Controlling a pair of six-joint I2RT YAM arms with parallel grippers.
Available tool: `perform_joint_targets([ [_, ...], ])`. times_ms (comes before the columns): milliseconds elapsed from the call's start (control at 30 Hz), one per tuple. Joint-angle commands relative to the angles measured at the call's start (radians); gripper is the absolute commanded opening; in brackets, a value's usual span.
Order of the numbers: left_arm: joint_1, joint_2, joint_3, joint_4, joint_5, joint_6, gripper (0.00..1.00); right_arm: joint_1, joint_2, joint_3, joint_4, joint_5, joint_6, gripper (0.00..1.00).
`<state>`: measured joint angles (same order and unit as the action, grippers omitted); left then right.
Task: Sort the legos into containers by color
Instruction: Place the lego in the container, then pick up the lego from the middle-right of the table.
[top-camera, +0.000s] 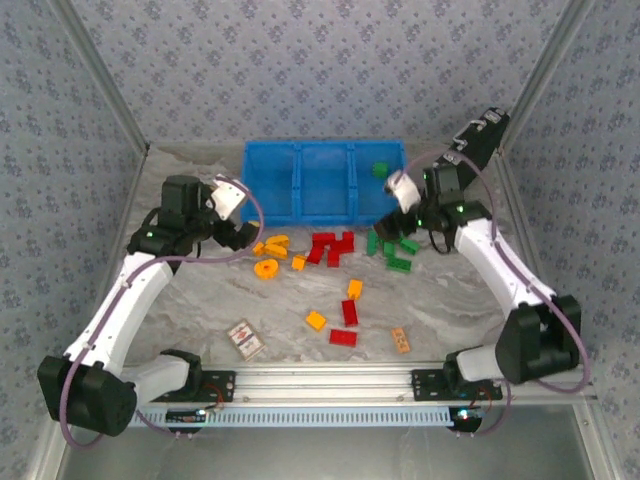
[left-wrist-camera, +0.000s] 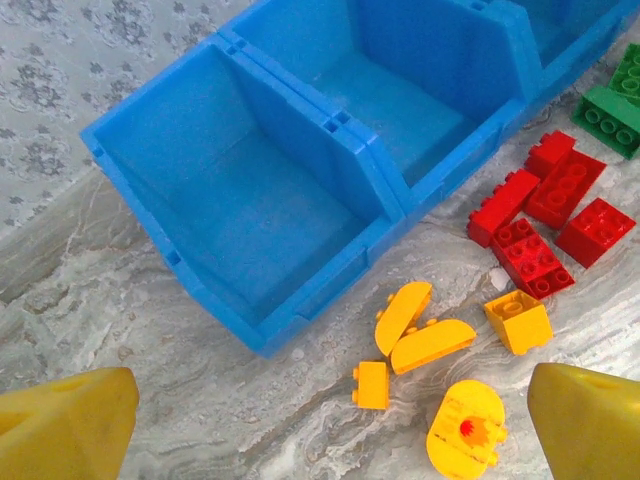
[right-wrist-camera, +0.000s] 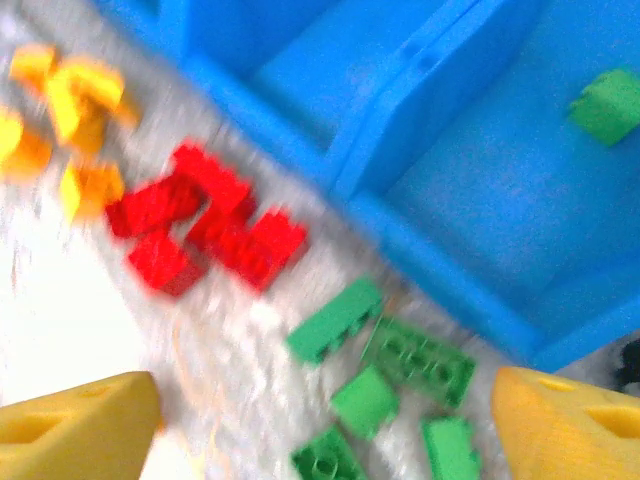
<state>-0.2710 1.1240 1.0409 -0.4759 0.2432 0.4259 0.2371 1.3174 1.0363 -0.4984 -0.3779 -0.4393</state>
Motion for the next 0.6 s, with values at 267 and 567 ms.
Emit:
perform_joint_targets([
  [267, -0.086, 0.026, 0.026, -0.035, -0.006, 0.103, 1.00, 0.034, -0.239, -0.251, -0.036, 0.059, -0.378, 1.00],
  [567, -0.141, -0.075, -0.034, 0.039, -0.028, 0.130, 1.00, 0.074, -0.234, -0.389, 0.041, 0.127, -0.426, 1.00],
])
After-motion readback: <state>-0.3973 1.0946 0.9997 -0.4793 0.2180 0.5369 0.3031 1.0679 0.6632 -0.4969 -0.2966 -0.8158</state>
